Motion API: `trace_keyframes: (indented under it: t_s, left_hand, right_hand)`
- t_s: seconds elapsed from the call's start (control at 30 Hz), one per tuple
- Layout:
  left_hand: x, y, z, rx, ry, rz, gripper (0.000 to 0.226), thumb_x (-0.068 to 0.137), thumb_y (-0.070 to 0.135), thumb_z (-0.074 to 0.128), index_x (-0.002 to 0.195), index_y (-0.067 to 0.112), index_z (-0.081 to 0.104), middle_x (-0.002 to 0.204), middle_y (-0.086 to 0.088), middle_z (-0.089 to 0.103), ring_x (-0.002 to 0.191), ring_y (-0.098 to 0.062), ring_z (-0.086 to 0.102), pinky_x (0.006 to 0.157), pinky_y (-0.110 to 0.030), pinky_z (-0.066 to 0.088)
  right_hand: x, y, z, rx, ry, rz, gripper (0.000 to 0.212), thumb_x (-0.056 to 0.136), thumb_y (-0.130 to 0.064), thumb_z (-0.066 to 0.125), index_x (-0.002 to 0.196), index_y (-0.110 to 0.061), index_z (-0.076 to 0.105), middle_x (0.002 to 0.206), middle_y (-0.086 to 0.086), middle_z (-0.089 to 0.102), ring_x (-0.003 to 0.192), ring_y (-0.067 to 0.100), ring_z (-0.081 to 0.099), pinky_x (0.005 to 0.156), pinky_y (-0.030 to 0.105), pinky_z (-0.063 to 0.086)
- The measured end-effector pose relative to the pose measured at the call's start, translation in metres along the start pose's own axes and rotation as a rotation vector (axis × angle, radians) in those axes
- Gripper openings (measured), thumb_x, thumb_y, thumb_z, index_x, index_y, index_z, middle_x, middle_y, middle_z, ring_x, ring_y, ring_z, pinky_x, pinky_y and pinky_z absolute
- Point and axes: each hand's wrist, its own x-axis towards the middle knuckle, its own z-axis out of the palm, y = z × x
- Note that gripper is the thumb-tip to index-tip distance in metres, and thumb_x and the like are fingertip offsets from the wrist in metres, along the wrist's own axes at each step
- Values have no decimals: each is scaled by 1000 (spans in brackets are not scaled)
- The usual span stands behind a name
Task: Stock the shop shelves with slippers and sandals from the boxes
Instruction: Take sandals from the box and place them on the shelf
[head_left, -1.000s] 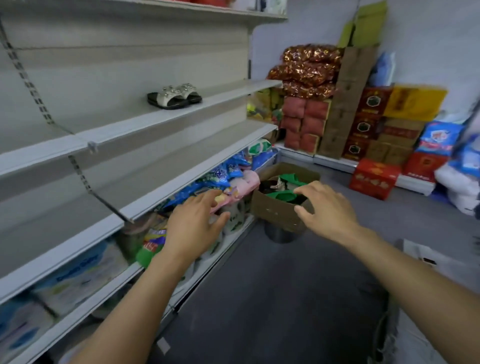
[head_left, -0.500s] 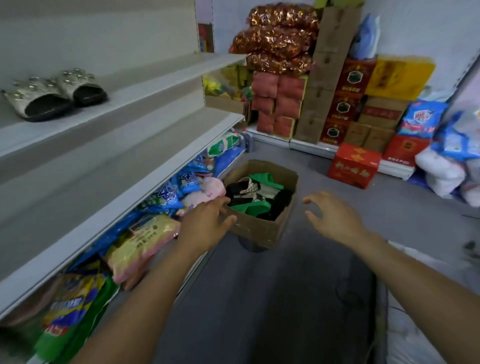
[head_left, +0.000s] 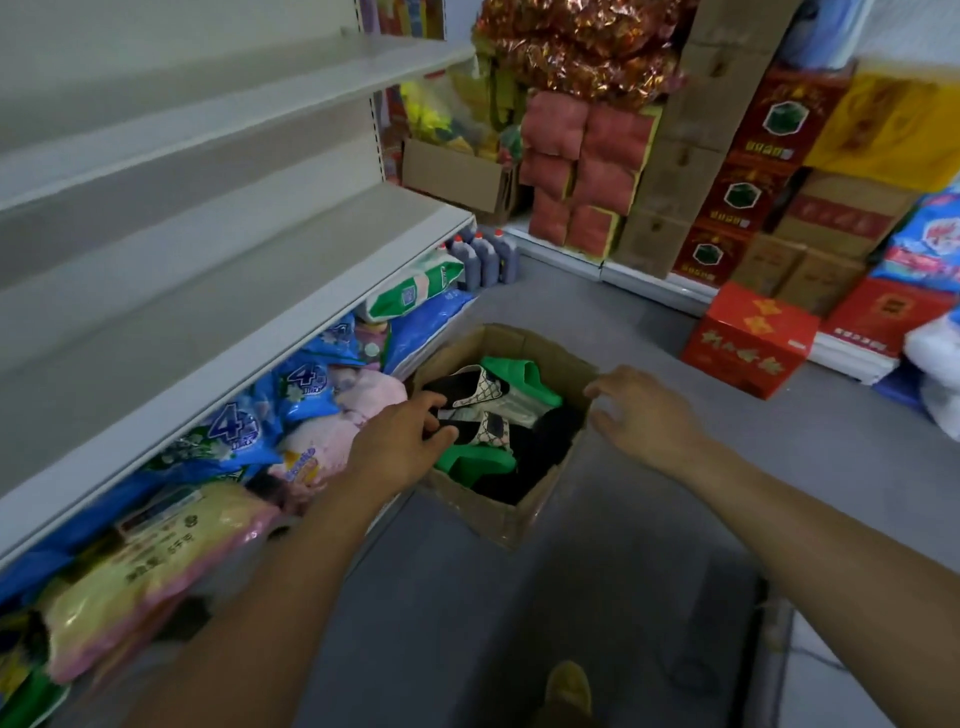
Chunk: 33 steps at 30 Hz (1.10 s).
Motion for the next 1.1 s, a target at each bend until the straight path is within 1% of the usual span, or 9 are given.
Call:
trace_keyframes:
  t_s: [0.13, 0.27, 0.5, 0.63, 0.73, 0.87, 1.0, 1.03, 1.1]
  left_hand:
    - [57, 13, 28, -74, 0, -118, 45, 88, 41, 61, 129, 25, 52, 101, 6, 70, 99, -17, 64, 87, -37, 50]
    - [99, 8, 52, -83, -4, -212, 44, 90, 35, 61, 130, 19, 52, 105, 0, 70, 102, -19, 62, 86, -30, 46]
    - [160, -40, 93, -161, -84, -372, 44, 89, 29, 64, 128, 11, 54, 104, -8, 69, 101, -24, 63, 93, -36, 48]
    - [198, -76, 119, -173, -118, -437, 38, 91, 21, 62, 126, 6, 56, 108, -13, 66, 102, -28, 62, 93, -35, 47]
    - [219, -106, 144, -176, -162, -477, 35, 92, 18, 60, 124, 4, 57, 109, -18, 65, 100, -34, 61, 90, -42, 49]
    - [236, -132, 173, -234, -254, -608, 40, 93, 18, 57, 132, 8, 52, 123, -17, 60, 111, -32, 57, 97, -41, 46]
    - [244, -149, 195, -297, -293, -711, 44, 94, 18, 54, 138, 12, 46, 135, -14, 52, 121, -28, 51, 102, -39, 42]
    - [245, -153, 200, -317, -295, -735, 45, 95, 18, 54, 138, 12, 45, 136, -14, 51, 121, -28, 51, 102, -39, 42]
    - [247, -156, 207, -356, -279, -777, 46, 94, 18, 55, 138, 12, 45, 137, -13, 51, 122, -27, 51, 102, -38, 42]
  right_hand:
    - [72, 44, 6, -11, -79, -68, 32, 92, -26, 53, 123, -22, 58, 127, 5, 54, 112, 24, 51, 87, 35, 45]
    - [134, 66, 27, -22, -166, -105, 34, 92, -29, 52, 126, -24, 56, 129, 4, 53, 116, 24, 51, 92, 35, 45]
    - [222, 63, 103, -24, -335, -196, 30, 91, -30, 49, 120, -25, 56, 124, 4, 53, 110, 24, 54, 84, 34, 48]
    - [261, 55, 149, -16, -434, -204, 28, 93, -29, 46, 118, -23, 56, 124, 5, 51, 114, 25, 50, 89, 38, 47]
    - [279, 47, 193, 0, -553, -219, 30, 92, -38, 49, 115, -21, 58, 122, 6, 51, 114, 28, 52, 90, 39, 45]
    - [287, 36, 253, 56, -757, -226, 55, 82, -55, 59, 123, -19, 52, 130, 6, 50, 119, 28, 51, 93, 41, 46]
    - [282, 27, 307, -51, -973, -267, 96, 70, -67, 66, 144, -18, 29, 143, 6, 42, 129, 30, 43, 99, 46, 41]
    - [279, 25, 317, -90, -1004, -290, 101, 70, -64, 68, 146, -16, 23, 144, 8, 40, 129, 32, 43, 100, 47, 41]
    - [277, 24, 330, -151, -998, -351, 93, 79, -47, 68, 147, -10, 17, 141, 12, 43, 126, 33, 46, 97, 45, 42]
